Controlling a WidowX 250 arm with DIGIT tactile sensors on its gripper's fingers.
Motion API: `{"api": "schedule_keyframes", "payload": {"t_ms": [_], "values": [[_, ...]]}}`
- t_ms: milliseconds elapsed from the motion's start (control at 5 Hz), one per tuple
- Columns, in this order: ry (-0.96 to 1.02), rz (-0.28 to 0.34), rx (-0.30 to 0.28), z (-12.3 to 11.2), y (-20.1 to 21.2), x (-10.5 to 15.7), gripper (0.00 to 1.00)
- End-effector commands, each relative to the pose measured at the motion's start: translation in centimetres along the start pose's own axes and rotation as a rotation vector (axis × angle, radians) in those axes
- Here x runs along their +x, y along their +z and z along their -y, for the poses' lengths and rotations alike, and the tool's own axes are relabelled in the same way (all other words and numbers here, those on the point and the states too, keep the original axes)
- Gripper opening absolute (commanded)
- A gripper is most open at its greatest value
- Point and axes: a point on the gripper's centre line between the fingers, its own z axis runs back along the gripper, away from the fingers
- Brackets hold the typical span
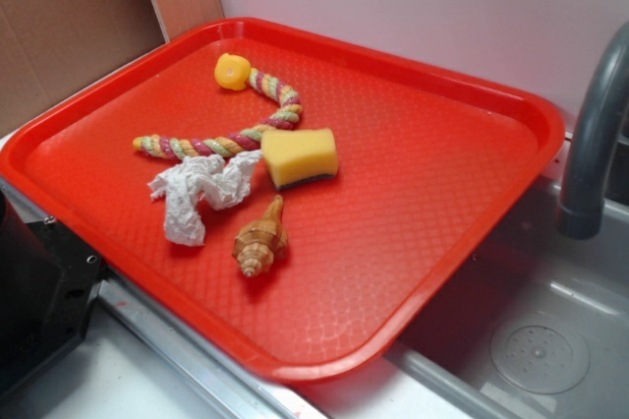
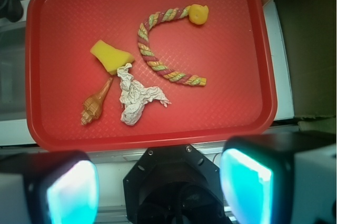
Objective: Grab the white paper.
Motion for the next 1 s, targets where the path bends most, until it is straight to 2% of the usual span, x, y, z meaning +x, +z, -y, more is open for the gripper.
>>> {"api": "schedule_keyframes", "payload": {"t_ms": [0, 400, 600, 800], "values": [[0.000, 0.000, 0.000, 0.0, 0.0, 0.0, 1.00], [0.258, -0.014, -0.001, 0.0, -2.4, 1.0, 1.00], [0.428, 0.045, -0.013, 1.0, -4.0, 0.7, 1.00], [0.574, 0.046, -0.065, 1.7, -7.2, 0.3, 1.00]]}}
